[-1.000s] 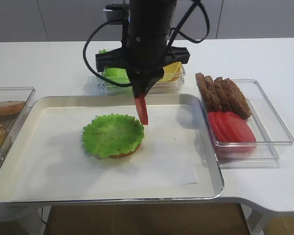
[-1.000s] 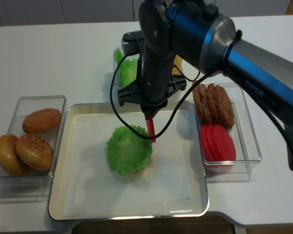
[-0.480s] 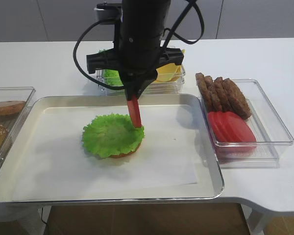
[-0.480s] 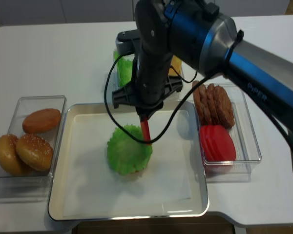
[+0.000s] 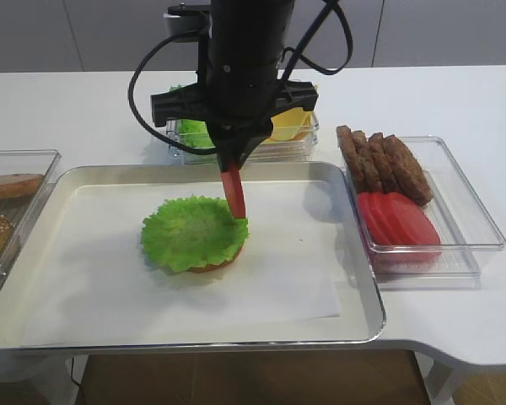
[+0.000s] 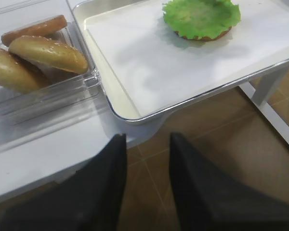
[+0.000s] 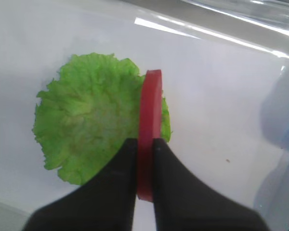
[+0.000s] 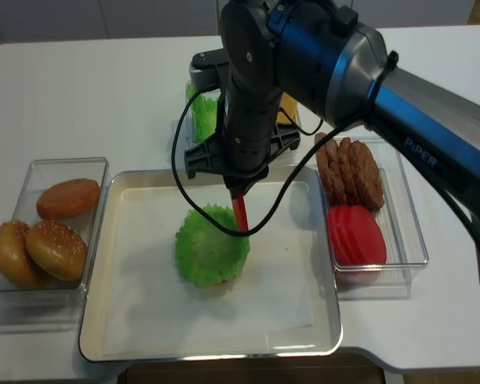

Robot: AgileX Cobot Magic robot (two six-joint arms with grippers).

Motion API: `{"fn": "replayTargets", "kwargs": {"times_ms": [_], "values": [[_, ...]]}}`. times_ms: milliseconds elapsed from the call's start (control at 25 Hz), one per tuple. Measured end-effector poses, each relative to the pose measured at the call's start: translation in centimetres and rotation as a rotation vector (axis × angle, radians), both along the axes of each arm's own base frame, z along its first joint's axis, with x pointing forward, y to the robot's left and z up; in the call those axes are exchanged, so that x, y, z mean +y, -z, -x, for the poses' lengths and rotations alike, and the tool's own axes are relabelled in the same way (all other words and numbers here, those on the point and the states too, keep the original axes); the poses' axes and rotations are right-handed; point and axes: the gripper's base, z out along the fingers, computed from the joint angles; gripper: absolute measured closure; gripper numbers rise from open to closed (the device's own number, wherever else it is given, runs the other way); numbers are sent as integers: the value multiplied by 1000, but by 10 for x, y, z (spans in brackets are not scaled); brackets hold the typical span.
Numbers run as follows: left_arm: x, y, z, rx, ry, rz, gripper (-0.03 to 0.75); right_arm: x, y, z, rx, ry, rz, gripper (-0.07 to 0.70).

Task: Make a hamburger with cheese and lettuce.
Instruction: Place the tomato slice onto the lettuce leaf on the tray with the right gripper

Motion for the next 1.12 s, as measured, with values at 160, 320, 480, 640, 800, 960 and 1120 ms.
{"fn": "replayTargets", "kwargs": {"times_ms": [160, 320, 480, 640, 800, 960, 1120], "values": [[0, 0, 0, 0, 0, 0, 484, 0, 1, 0, 4, 0, -1, 552], [0, 0, 0, 0, 0, 0, 484, 2, 4, -1, 12, 0, 3, 552], [0, 0, 0, 0, 0, 0, 484, 2, 4, -1, 12, 0, 3, 552], [0, 0, 0, 0, 0, 0, 484, 2, 4, -1, 12, 0, 1, 552], [0, 0, 0, 0, 0, 0, 484, 2, 4, -1, 12, 0, 1, 552], [0, 0, 0, 0, 0, 0, 484, 2, 4, -1, 15, 1, -2, 552], [0, 0, 0, 0, 0, 0, 484, 2, 4, 0, 19, 1, -6, 552]]}}
